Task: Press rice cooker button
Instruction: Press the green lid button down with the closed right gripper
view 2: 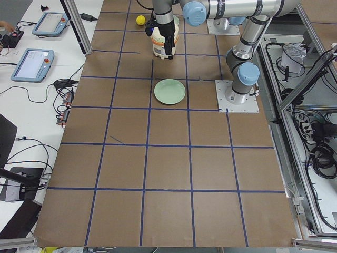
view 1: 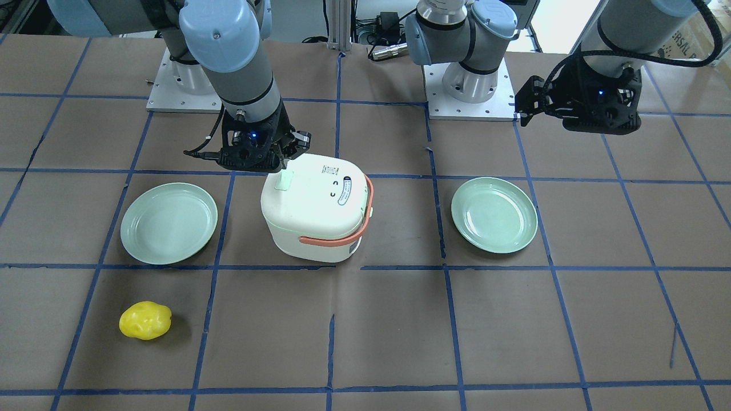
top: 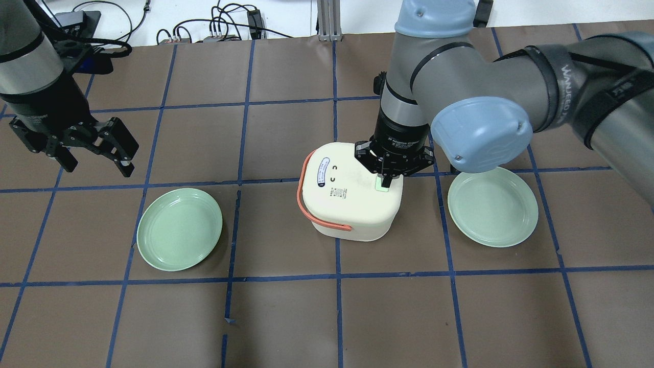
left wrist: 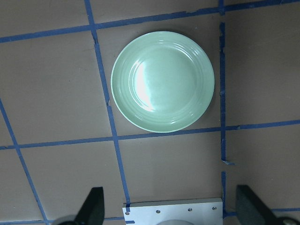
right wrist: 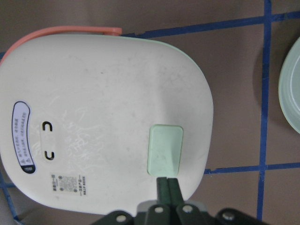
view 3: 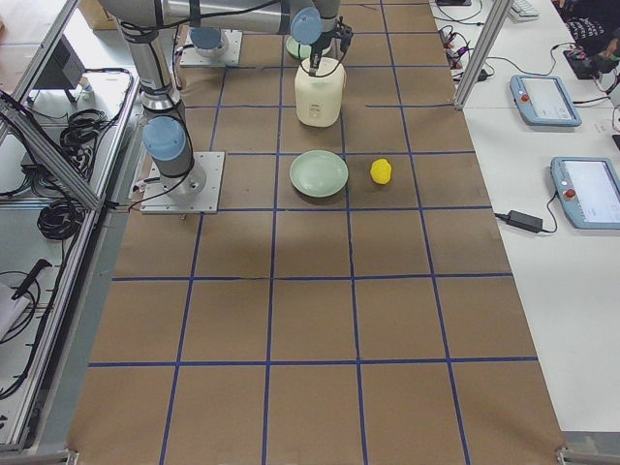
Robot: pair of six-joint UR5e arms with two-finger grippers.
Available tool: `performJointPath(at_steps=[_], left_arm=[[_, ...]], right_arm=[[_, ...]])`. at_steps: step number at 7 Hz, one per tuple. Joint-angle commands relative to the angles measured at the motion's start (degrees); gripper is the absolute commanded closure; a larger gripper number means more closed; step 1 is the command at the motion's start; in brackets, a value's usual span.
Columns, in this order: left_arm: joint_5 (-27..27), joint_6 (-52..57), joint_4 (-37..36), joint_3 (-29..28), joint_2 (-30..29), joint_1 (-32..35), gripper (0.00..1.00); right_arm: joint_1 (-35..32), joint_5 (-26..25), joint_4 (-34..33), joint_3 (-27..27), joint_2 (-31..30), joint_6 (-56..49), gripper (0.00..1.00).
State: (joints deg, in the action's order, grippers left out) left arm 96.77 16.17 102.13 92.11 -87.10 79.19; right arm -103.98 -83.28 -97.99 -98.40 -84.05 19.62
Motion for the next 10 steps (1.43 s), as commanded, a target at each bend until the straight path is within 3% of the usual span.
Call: performJointPath(at_steps=[1,10], left_arm=[[0.0,0.0,0.0,0.0,0.0,0.0,0.0],[0.0,0.0,0.0,0.0,0.1,0.0,0.0]], right_arm=[[0.0,0.0,-2.5,-1.0,0.5,-0.2,0.95],[0.4,-0.6,-5.6,-1.8,1.3,0.2,0.92]])
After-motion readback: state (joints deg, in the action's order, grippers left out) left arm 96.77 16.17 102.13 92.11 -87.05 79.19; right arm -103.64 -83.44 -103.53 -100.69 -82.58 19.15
